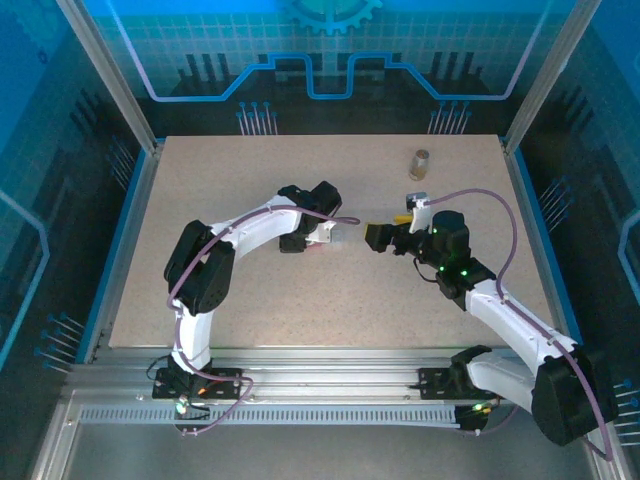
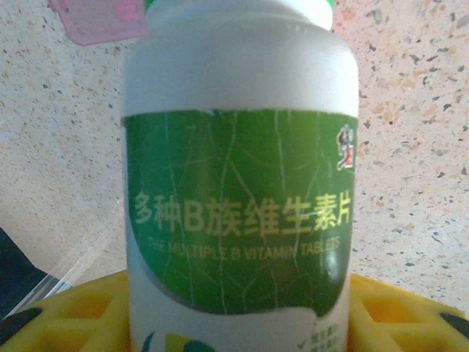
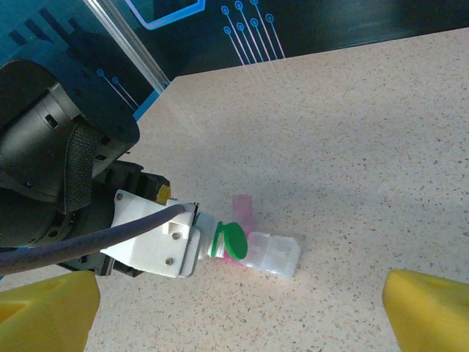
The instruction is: Sort the pills into containers
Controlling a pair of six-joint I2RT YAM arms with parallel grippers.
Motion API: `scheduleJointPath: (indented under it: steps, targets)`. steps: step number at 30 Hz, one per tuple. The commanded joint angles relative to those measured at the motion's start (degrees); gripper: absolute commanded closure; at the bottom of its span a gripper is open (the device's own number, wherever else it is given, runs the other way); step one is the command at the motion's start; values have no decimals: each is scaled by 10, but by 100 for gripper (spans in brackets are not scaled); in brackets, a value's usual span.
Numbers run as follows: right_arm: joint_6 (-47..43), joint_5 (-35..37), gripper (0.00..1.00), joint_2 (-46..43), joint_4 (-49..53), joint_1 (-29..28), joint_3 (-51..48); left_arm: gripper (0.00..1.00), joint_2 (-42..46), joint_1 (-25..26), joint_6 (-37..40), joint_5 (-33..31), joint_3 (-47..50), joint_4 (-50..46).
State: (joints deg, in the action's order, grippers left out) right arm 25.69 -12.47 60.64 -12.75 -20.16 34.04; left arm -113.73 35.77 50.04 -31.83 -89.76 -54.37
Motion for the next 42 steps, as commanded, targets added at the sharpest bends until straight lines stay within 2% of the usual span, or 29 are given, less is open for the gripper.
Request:
scheduleJointPath:
  steps: [1, 14, 21, 31, 42]
  targets:
    - [0, -1, 0, -4, -20, 8, -7, 100, 21, -3, 15, -6, -7, 3]
    - [2, 0, 0, -1, -23, 7, -8, 100, 78, -7, 15, 29, 6, 10]
    - [0, 1, 0, 2, -24, 6, -8, 100, 41, -10, 8, 55, 21, 32]
    - [0, 2, 0, 2, -22, 6, -6, 100, -21, -17, 27, 22, 22, 10]
    - [0, 0, 0, -3, -20, 6, -6, 100, 28, -24, 22, 39, 6, 20]
